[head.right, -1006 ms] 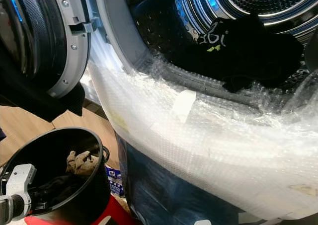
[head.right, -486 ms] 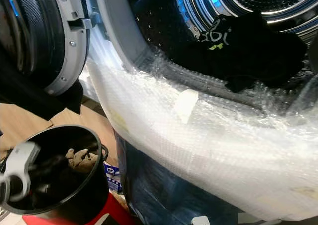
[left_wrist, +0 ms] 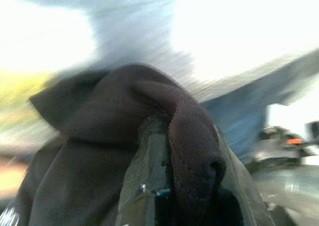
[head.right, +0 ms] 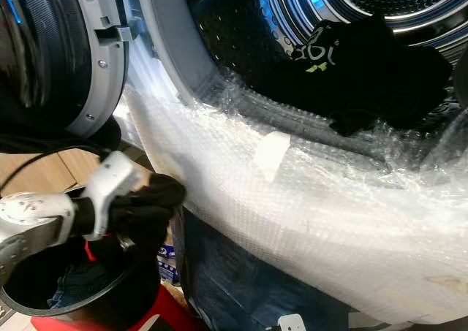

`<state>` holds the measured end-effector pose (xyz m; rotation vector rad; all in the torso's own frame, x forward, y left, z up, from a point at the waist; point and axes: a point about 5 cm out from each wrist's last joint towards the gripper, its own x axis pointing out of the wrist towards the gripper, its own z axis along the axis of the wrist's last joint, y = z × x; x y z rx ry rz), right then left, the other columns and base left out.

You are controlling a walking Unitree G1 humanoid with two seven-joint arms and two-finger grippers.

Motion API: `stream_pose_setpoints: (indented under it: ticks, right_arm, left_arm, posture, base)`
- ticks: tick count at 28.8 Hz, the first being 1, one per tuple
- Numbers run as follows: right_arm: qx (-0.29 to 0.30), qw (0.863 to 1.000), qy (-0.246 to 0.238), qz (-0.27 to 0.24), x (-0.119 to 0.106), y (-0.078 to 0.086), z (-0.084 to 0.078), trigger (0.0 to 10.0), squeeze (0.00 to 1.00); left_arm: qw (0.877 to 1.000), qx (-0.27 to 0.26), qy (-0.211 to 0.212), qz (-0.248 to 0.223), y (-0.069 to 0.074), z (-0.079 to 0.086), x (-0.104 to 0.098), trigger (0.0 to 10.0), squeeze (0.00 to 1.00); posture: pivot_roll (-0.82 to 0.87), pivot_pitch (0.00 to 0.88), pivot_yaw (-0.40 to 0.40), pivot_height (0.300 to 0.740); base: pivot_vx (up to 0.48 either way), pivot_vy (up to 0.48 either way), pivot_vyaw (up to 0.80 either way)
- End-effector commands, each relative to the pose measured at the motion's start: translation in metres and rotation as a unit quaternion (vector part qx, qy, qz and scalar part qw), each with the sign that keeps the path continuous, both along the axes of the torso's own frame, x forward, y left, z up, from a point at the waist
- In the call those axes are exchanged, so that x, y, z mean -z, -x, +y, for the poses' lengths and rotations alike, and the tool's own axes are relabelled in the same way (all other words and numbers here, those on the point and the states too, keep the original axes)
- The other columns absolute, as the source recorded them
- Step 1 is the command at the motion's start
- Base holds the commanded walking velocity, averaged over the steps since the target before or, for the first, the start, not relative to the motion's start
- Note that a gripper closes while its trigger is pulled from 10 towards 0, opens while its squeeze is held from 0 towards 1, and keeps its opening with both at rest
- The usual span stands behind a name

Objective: Clothes washing

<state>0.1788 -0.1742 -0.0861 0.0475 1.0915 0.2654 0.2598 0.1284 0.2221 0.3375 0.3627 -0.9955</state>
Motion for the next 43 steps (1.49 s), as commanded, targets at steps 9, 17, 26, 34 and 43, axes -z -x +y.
stream_pose_setpoints:
  ticks: [9,17,26,34,43]
  right_arm:
    - [-0.001,1.0,-0.004,-0.014,-0.002,-0.003,-0.003,10.0,0.0]
    - [-0.003,1.0,-0.003,-0.014,0.0,0.004,-0.009,10.0,0.0]
    - [-0.001,1.0,-0.011,-0.014,0.001,0.006,-0.002,10.0,0.0]
    - [-0.01,1.0,-0.01,-0.022,0.001,0.004,-0.001,10.0,0.0]
    - [-0.096,0.994,-0.018,-0.047,-0.003,0.005,-0.005,10.0,0.0]
  left_arm:
    - [0.978,0.205,0.022,0.043,0.032,-0.048,0.007,0.0,0.0]
    - [0.962,0.255,0.033,0.086,0.046,-0.069,0.035,0.0,0.0]
    - [0.942,0.317,0.082,0.078,0.049,-0.109,0.031,0.0,0.0]
    - [0.954,0.278,0.077,0.084,0.042,-0.097,0.038,0.0,0.0]
    - [0.968,0.213,0.021,0.129,0.043,-0.034,0.058,0.0,0.0]
  posture:
    - [0.01,0.039,0.0,0.74]
    - [0.0,0.042,0.001,0.74]
    - [-0.01,0.04,0.004,0.74]
    - [0.0,0.051,0.011,0.74]
    - [0.01,0.057,0.008,0.74]
  base:
    - [0.0,0.0,0.0]
    - [0.0,0.0,0.0]
    - [0.0,0.0,0.0]
    - [0.0,0.0,0.0]
    - [0.0,0.0,0.0]
